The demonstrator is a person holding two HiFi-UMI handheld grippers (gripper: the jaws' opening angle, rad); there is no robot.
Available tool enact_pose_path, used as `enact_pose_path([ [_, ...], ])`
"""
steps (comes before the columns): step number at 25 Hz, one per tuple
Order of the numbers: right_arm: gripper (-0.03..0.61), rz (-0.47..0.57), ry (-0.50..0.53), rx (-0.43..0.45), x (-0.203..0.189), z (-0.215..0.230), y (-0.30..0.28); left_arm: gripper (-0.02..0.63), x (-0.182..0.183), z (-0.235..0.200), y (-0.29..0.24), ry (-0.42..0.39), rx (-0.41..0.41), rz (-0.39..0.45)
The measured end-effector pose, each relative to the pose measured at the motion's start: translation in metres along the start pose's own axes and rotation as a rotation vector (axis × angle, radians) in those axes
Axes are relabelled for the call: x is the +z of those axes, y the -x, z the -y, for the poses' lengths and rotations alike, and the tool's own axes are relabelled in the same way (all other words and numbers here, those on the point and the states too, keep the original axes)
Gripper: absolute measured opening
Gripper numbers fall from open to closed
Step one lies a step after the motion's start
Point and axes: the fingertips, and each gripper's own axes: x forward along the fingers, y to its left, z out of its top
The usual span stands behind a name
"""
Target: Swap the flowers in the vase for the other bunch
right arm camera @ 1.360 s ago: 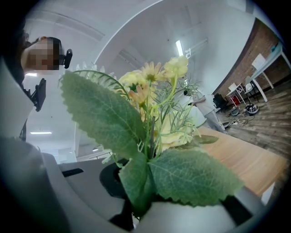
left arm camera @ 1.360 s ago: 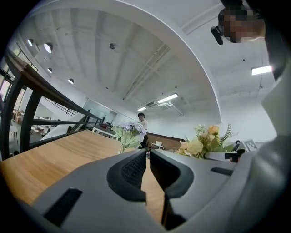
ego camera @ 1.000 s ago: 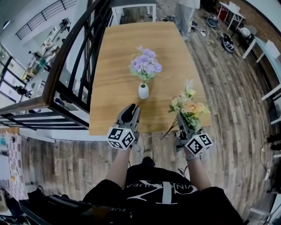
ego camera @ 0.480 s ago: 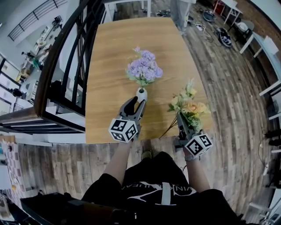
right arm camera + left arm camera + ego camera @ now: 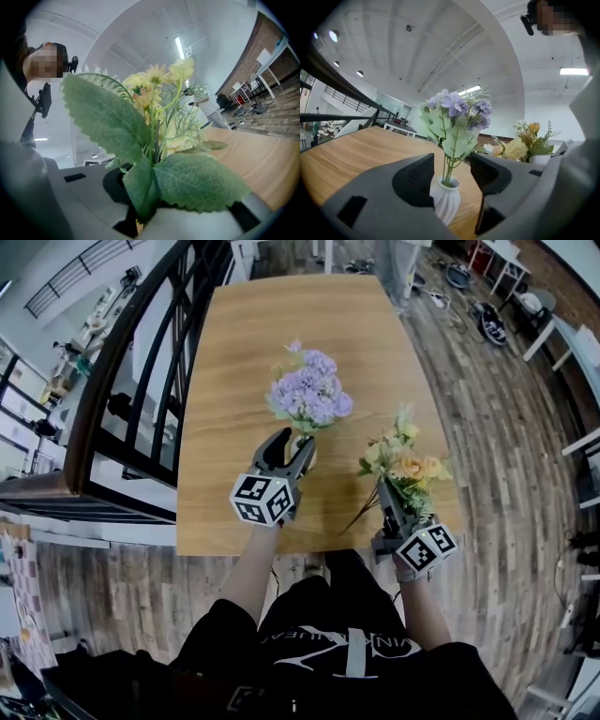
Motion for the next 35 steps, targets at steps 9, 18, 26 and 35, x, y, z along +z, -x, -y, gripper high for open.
enact_pose_path([
  [9, 0.058, -0.029, 0.011, 0.034, 0.002, 0.018, -0.020, 0.261, -0.001, 0.001, -0.027, 0.042, -0.148, -0.049],
  [18, 0.058, -0.056, 0.007, 0.051, 0.001, 0.022, -0.029, 0.104, 0.006, 0.007, -0.032, -0.045, -0.146, -0.034],
  [26, 0.058, -0.065, 0.005, 0.059, -0.004, 0.011, -0.040, 0.086, 0.034, -0.002, -0.016, -0.049, -0.129, 0.058],
  [35, 0.058, -0.068, -0.001, 0.069, 0.012, -0.006, -0.049, 0.075, 0.086, 0.009, 0.000, -0.068, -0.129, 0.178],
])
